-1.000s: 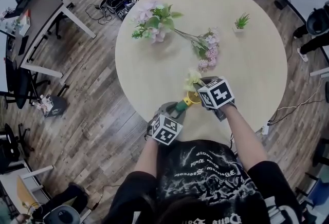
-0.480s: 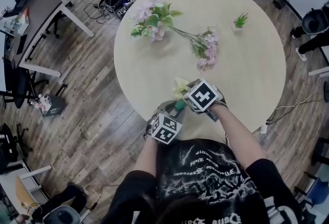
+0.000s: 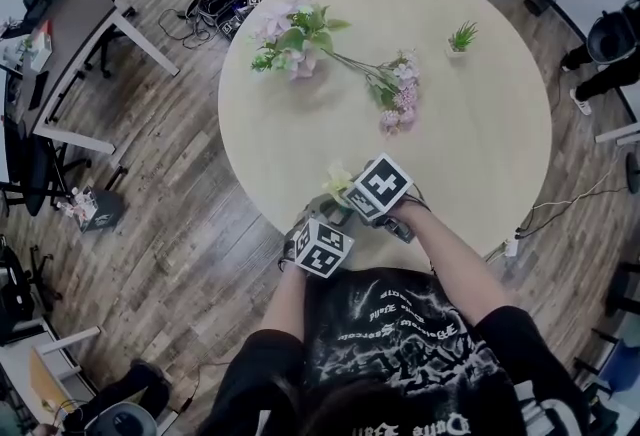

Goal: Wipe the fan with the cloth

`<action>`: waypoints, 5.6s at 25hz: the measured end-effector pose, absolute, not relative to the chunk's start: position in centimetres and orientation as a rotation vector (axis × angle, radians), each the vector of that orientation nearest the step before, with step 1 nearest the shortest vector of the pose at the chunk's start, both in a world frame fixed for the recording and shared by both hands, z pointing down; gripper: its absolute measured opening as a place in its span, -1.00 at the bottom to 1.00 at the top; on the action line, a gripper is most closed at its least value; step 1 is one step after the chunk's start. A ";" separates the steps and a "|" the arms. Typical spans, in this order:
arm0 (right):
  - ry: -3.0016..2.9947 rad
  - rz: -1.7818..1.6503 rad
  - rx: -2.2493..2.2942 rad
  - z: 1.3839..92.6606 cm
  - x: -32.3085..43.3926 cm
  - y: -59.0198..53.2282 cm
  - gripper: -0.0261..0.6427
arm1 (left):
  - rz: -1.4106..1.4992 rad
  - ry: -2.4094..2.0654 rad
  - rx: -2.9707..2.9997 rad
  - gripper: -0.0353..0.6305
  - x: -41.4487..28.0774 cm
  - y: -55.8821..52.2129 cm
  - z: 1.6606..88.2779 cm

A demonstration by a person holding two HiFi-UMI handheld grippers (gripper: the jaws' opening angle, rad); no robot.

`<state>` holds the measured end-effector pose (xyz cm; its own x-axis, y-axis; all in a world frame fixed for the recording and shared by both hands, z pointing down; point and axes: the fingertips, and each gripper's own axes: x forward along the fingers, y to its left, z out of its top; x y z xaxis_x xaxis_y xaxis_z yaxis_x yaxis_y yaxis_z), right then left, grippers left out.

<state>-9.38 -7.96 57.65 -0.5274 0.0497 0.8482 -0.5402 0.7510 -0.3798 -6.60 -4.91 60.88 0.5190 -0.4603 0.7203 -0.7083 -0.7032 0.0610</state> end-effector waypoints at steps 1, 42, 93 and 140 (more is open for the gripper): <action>-2.009 0.814 0.380 57.7 -9.5 -7.8 -0.77 | 0.994 -0.970 2.416 -0.34 -6.6 -4.9 60.9; -2.088 1.027 0.411 58.6 -5.6 -4.2 -0.77 | 1.009 -0.952 2.422 -0.34 -6.5 -4.9 61.0; -1.981 1.820 1.760 59.3 4.3 -10.8 -0.78 | 1.161 -0.799 2.417 -0.36 -6.4 -5.1 61.2; -1.872 0.310 -0.248 60.0 -6.2 -10.2 -0.78 | 1.241 -0.417 2.478 -0.37 -5.6 -5.3 61.3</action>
<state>-6.18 -10.24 60.02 -0.3137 0.3218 0.8934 0.0164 0.9425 -0.3337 -5.60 -5.26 61.33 0.5760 -0.1088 0.8102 -0.4030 -0.9001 0.1657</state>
